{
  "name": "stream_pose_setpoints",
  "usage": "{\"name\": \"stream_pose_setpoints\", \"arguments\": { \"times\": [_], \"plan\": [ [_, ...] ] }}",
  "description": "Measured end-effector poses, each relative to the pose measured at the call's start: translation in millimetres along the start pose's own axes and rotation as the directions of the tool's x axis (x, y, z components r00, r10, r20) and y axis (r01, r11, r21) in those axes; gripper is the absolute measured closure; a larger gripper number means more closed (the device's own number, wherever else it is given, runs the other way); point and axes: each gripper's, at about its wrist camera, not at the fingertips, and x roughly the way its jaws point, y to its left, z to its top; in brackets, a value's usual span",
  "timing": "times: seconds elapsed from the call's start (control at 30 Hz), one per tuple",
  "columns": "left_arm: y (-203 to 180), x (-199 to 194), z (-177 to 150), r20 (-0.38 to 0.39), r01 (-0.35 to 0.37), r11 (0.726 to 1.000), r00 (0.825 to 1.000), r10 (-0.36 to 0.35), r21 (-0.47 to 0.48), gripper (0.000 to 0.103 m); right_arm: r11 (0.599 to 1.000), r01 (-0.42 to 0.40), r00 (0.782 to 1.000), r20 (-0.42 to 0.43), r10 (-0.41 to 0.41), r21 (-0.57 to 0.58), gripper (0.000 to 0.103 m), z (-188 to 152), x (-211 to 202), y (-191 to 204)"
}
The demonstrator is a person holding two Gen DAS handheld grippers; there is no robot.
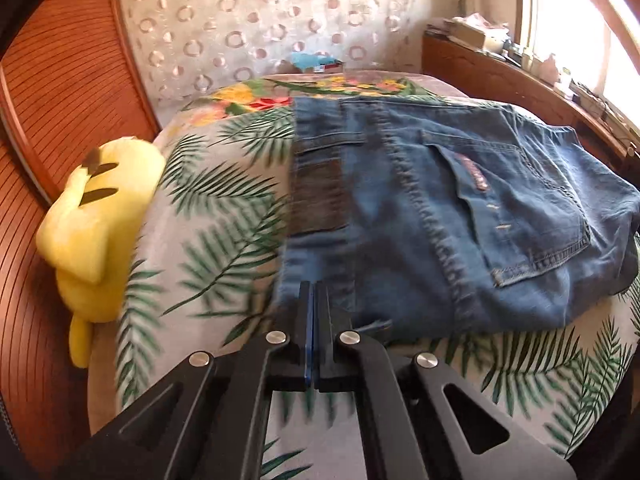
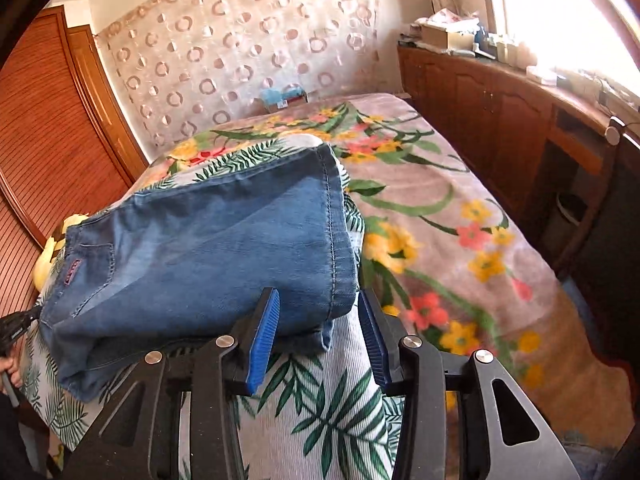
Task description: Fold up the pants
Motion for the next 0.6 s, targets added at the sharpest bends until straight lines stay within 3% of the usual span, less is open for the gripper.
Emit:
{"name": "stream_pose_setpoints", "arguments": {
  "times": [0.23,0.3,0.33,0.43,0.6],
  "plan": [
    [9.8,-20.8,-0.6,0.043,0.040,0.999,0.998,-0.039,-0.027,0.103,0.999,-0.042,0.999,-0.023,0.042,0.016,0.061,4.8,4.4,4.1],
    [5.6,-24.5,1.9,0.057,0.050,0.999,0.997,-0.049,-0.017,0.103,0.999,-0.053,0.998,-0.029,0.053,0.014,0.072,5.7,6.8,6.2],
    [3.0,-26.2,2.9,0.064,0.055,0.998,0.997,-0.054,-0.014,0.103,0.999,-0.052,0.998,-0.030,0.053,0.008,0.092,7.5,6.6,6.7],
    [-5.3,-31.8,4.1,0.082,0.081,0.997,0.993,-0.080,-0.008,0.103,0.997,-0.065,0.998,0.011,0.066,-0.028,0.098,17.6,-2.8,15.1],
    [-14.2,-41.2,10.0,0.112,0.116,0.993,0.987,-0.115,0.000,0.099,0.989,-0.090,0.991,0.092,0.100,-0.116,0.099,49.3,-27.5,46.9]
  ]
}}
